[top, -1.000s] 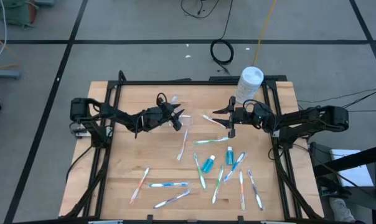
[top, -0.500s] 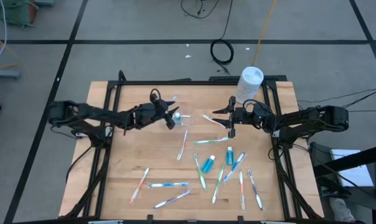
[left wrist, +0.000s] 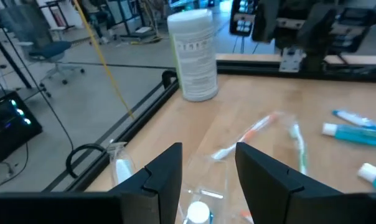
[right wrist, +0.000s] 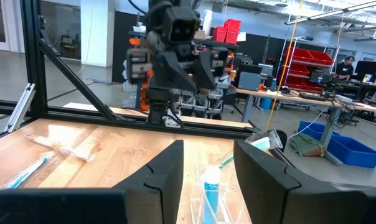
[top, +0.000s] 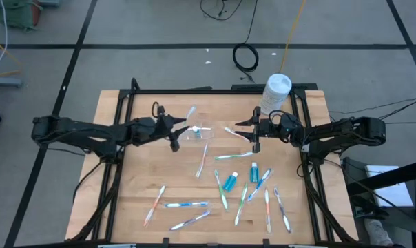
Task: Pick & Place toothbrushing station
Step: Put the orange toothbrush into the transparent organizer
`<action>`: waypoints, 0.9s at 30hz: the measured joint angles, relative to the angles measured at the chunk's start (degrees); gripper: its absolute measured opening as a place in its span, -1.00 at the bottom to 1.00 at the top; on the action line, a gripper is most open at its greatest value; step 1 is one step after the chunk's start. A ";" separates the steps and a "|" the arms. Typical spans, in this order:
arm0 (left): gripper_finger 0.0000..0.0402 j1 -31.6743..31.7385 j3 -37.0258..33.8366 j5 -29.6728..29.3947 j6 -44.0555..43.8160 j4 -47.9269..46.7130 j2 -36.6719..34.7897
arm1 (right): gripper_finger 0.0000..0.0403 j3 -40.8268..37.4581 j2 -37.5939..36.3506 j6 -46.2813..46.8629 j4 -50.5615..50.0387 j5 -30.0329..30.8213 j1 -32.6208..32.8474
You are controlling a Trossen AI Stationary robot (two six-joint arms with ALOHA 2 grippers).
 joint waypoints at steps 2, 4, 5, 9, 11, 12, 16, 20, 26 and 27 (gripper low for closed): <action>-0.24 -0.96 0.00 0.02 -0.15 -2.88 -2.72 | -0.34 0.00 0.00 0.13 0.00 0.00 0.00; -0.24 -1.84 0.00 0.03 -0.25 -4.95 -5.37 | -0.34 0.00 0.01 2.17 0.44 0.00 0.00; -0.24 -2.28 0.00 0.03 -0.26 -5.93 -6.63 | -0.34 0.03 0.02 3.74 0.86 -0.02 0.00; -0.24 -3.44 0.00 0.02 0.65 -6.71 -10.91 | -0.34 2.69 -0.03 7.42 -1.25 0.03 1.02; -0.24 -3.83 0.00 0.00 1.75 -6.72 -12.79 | -0.34 5.50 -0.02 5.86 -7.65 0.05 3.05; -0.24 -3.98 0.00 0.00 2.16 -6.69 -13.57 | -0.34 7.30 0.02 5.02 -11.87 0.40 4.32; -0.24 -4.15 0.00 -0.01 2.57 -6.63 -15.67 | -0.34 17.56 1.08 2.27 -32.99 12.34 10.13; -0.24 -4.13 0.00 -0.01 1.50 -7.60 -15.91 | -0.34 25.67 5.58 1.55 -51.16 29.78 13.45; -0.24 -4.13 0.00 0.01 1.40 -9.03 -15.31 | -0.34 31.26 14.72 5.20 -59.93 32.86 9.50; -0.24 -4.13 0.00 -0.01 1.36 -8.88 -15.35 | -0.34 31.87 15.82 6.31 -61.65 32.82 8.20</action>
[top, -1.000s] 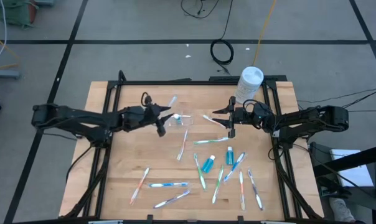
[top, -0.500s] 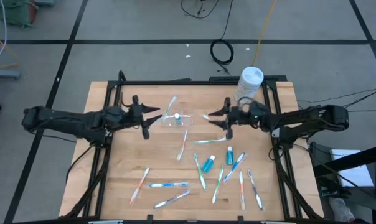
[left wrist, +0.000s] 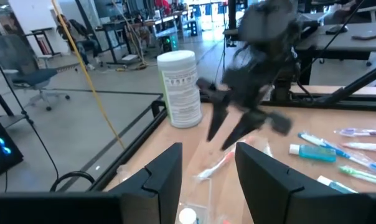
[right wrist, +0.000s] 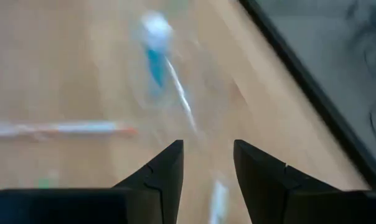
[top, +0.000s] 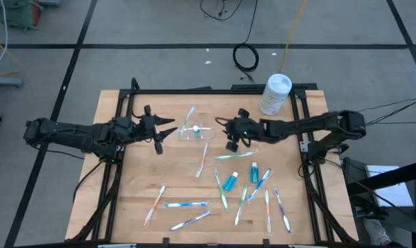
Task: Pick & Place toothbrushing station
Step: Put the orange toothbrush into the transparent organizer
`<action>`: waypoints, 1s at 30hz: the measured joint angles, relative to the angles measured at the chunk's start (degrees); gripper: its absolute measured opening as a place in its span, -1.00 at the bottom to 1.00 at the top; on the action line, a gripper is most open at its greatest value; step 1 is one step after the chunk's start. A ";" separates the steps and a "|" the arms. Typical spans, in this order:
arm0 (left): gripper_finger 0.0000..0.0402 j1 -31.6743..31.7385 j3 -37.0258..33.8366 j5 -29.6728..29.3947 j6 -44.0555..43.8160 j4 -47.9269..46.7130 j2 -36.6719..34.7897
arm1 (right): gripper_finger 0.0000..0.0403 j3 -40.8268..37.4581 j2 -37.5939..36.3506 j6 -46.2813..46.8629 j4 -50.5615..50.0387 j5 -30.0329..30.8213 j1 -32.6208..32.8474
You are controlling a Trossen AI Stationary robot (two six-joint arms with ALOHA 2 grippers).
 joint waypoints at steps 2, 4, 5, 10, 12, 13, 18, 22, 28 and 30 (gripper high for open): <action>-0.24 0.00 0.00 0.00 -0.03 -0.01 -0.02 | -0.34 1.02 1.64 3.14 -3.06 -1.15 -2.65; -0.24 0.00 0.00 0.00 -0.03 -0.12 0.03 | -0.34 1.13 3.07 6.33 -5.94 -3.22 -5.19; -0.24 0.00 0.00 0.00 -0.03 -0.17 0.02 | -0.34 1.13 3.68 7.40 -6.93 -4.37 -6.32; -0.24 0.07 0.00 0.01 -0.03 -0.64 0.02 | -0.34 1.13 6.85 8.70 -9.22 -9.08 -9.55; -0.24 0.07 0.00 0.02 -0.04 -0.65 0.00 | -0.34 1.10 8.32 8.60 -9.53 -10.33 -10.28; -0.24 0.09 0.00 0.02 -0.03 -0.71 0.00 | -0.34 1.09 9.00 8.46 -9.38 -10.32 -10.60; -0.24 0.09 0.00 0.02 -0.03 -0.74 0.01 | -0.34 1.09 10.34 8.69 -9.79 -13.02 -11.81; -0.24 0.09 0.00 0.02 -0.03 -0.80 0.00 | -0.34 1.09 9.36 8.66 -9.49 -13.37 -11.74; -0.24 0.09 0.00 0.03 -0.03 -0.80 0.00 | -0.34 1.09 4.83 8.69 -10.07 -11.80 -10.27; -0.24 0.09 0.00 0.04 -0.03 -0.80 0.00 | -0.34 1.09 4.64 9.10 -10.02 -11.99 -9.40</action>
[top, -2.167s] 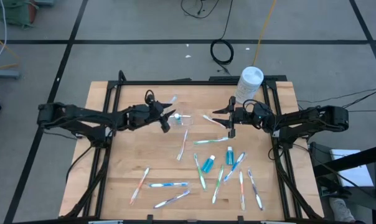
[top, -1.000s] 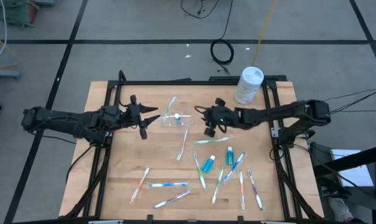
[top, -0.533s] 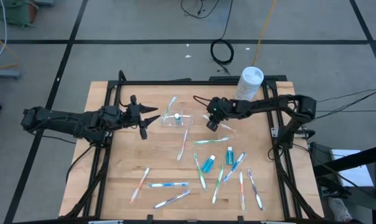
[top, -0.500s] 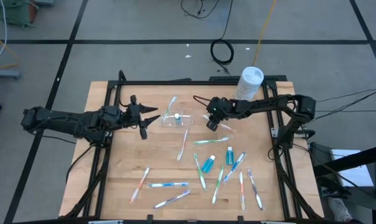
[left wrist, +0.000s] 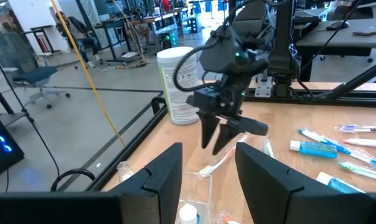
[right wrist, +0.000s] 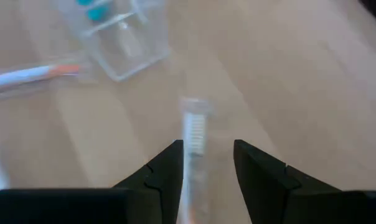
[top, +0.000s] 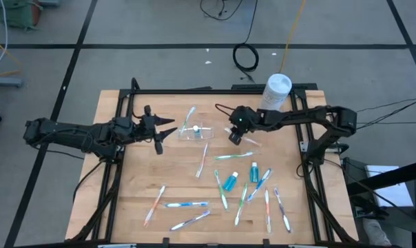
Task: Pick & Place toothbrushing station
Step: Put the orange toothbrush into the transparent organizer
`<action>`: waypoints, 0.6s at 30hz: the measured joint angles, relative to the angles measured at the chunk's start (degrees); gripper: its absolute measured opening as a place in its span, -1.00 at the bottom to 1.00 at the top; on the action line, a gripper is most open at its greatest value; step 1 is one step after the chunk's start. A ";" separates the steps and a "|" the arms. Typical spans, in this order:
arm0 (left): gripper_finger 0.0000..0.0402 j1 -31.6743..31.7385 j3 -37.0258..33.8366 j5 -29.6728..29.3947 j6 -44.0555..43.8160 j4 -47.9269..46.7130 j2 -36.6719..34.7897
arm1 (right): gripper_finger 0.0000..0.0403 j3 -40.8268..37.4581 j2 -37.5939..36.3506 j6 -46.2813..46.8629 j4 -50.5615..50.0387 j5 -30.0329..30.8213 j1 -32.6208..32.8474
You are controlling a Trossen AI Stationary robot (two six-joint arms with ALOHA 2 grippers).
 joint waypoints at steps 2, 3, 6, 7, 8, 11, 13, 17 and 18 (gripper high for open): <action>-0.24 0.00 0.00 0.00 0.00 0.00 0.00 | -0.34 -0.16 0.10 0.87 -0.52 -0.16 0.56; -0.24 0.00 0.00 0.00 0.00 0.00 0.00 | -0.34 -0.34 0.34 1.14 -0.39 -0.84 0.66; -0.24 0.00 0.00 0.00 -0.30 0.00 0.00 | -0.34 -1.06 2.03 2.20 -0.15 -5.72 0.66; -0.24 0.00 0.00 0.00 -0.29 0.00 0.00 | -0.34 -1.46 2.36 2.36 -0.71 -6.23 0.49; -0.24 0.00 0.00 0.00 -0.25 0.01 0.00 | -0.34 -1.63 2.64 2.03 -0.93 -6.00 0.41; -0.24 0.00 0.00 0.00 -0.20 0.02 0.00 | -0.34 -1.71 3.54 -0.48 0.11 -4.39 -0.74; -0.24 0.00 0.00 0.00 -0.22 0.02 0.00 | -0.34 -1.92 3.56 -0.38 -0.43 -4.23 -1.46; -0.24 0.00 0.00 0.00 -0.03 0.02 0.00 | -0.37 -1.88 3.54 -0.41 0.54 -4.26 -1.92; -0.24 0.00 0.00 0.00 -0.02 0.02 0.01 | -0.39 -1.88 3.56 -0.49 0.39 -4.11 -1.92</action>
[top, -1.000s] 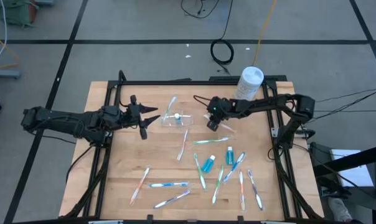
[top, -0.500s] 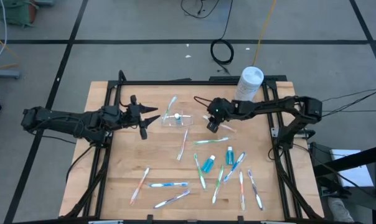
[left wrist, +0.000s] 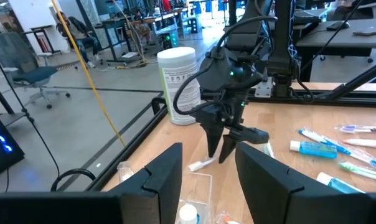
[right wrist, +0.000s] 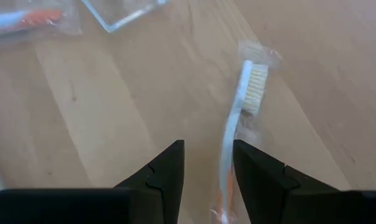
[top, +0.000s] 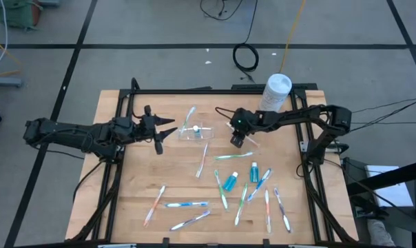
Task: Pick & Place toothbrushing station
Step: Put the orange toothbrush into the transparent organizer
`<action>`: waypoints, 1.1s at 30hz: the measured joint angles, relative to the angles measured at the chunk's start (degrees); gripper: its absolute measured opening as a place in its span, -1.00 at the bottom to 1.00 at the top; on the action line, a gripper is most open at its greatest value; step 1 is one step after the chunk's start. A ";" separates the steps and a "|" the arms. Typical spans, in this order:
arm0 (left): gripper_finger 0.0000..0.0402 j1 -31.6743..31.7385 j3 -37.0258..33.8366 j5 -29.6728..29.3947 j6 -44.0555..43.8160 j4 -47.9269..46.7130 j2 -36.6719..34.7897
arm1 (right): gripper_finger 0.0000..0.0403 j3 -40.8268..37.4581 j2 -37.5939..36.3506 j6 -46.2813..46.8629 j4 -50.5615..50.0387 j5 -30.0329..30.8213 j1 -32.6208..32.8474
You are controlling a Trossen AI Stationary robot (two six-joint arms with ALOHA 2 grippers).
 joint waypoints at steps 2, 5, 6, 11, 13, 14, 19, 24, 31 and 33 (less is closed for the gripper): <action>-0.24 0.00 0.00 0.00 -0.09 0.01 -0.01 | -0.43 0.00 0.02 -1.22 0.21 0.28 0.00; -0.24 0.00 0.00 0.00 0.00 0.02 -0.01 | -0.49 0.00 -0.05 -1.88 2.54 0.23 0.61; -0.24 0.00 0.00 0.00 -0.02 0.02 -0.01 | -0.51 0.00 -0.42 -2.29 3.15 0.55 0.82; -0.24 0.00 0.00 0.00 -0.17 0.02 0.00 | -0.47 0.13 -1.62 -3.83 5.10 7.48 0.98; -0.24 0.02 0.00 0.00 -0.17 0.02 0.01 | -0.42 -0.04 -1.49 -2.42 4.46 7.29 0.69; -0.24 0.02 0.00 0.00 -0.18 0.02 -0.01 | -0.39 -0.03 -1.32 -1.82 4.80 5.97 0.66; -0.24 0.02 0.00 0.00 -0.20 0.02 -0.01 | -0.22 -0.15 1.59 -1.67 4.62 4.09 0.55; -0.24 0.02 0.00 0.00 -0.20 0.04 -0.01 | -0.16 -0.04 3.54 -1.96 6.17 4.32 -0.70; -0.24 0.02 0.00 -0.02 -0.03 0.04 -0.01 | -0.33 0.09 4.39 -1.87 6.23 4.33 -2.27; -0.24 0.02 0.00 -0.02 -0.23 0.04 -0.01 | -0.41 0.09 4.39 -1.88 6.02 4.33 -2.25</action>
